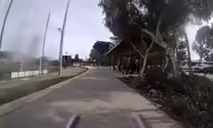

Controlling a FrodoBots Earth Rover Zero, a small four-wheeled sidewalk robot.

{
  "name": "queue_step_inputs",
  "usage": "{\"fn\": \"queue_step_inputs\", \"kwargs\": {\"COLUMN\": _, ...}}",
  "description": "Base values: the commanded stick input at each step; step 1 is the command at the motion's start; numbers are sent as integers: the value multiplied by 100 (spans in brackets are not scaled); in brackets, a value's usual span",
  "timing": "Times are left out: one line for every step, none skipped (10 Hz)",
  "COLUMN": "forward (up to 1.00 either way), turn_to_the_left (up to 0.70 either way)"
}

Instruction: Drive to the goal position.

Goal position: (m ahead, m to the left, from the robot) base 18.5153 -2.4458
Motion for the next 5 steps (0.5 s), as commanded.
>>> {"fn": "queue_step_inputs", "kwargs": {"forward": 70, "turn_to_the_left": 0}}
{"fn": "queue_step_inputs", "kwargs": {"forward": 70, "turn_to_the_left": 0}}
{"fn": "queue_step_inputs", "kwargs": {"forward": 70, "turn_to_the_left": 0}}
{"fn": "queue_step_inputs", "kwargs": {"forward": 70, "turn_to_the_left": 0}}
{"fn": "queue_step_inputs", "kwargs": {"forward": 70, "turn_to_the_left": 0}}
